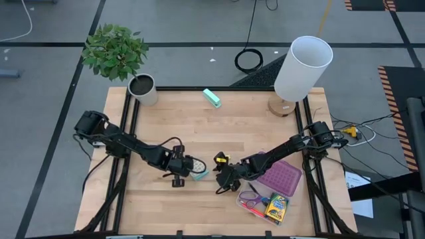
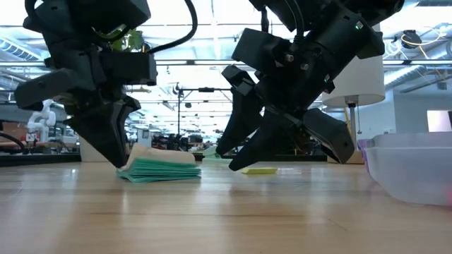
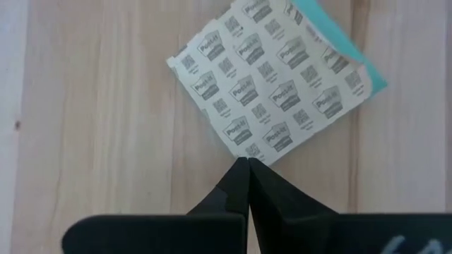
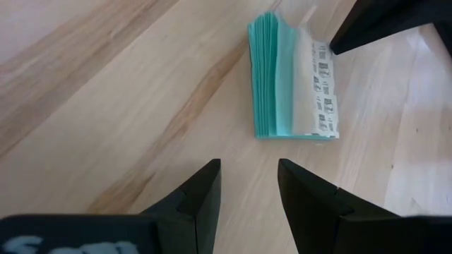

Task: Pack school essentials
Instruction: Put the blue sticky notes into the violet supply box

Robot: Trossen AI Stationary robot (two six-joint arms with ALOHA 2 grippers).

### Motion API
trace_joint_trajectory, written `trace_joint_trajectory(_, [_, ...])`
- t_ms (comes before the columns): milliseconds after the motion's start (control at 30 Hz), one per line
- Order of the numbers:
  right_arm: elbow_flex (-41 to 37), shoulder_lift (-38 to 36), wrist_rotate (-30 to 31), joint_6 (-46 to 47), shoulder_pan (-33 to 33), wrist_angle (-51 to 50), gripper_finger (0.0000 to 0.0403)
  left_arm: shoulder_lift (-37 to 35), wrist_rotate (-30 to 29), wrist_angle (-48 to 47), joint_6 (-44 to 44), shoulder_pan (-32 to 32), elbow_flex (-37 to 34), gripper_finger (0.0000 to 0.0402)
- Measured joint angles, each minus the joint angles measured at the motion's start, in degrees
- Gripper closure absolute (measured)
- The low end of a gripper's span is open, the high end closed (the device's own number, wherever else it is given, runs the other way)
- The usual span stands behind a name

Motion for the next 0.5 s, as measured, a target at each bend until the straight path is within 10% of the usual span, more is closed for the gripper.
trace_joint_trajectory(500, [0.0,0.0,0.1,-5.31,0.0,5.2,0.0209,0.02,-0.11,4.75,1.58,0.0,-1.59,0.0397])
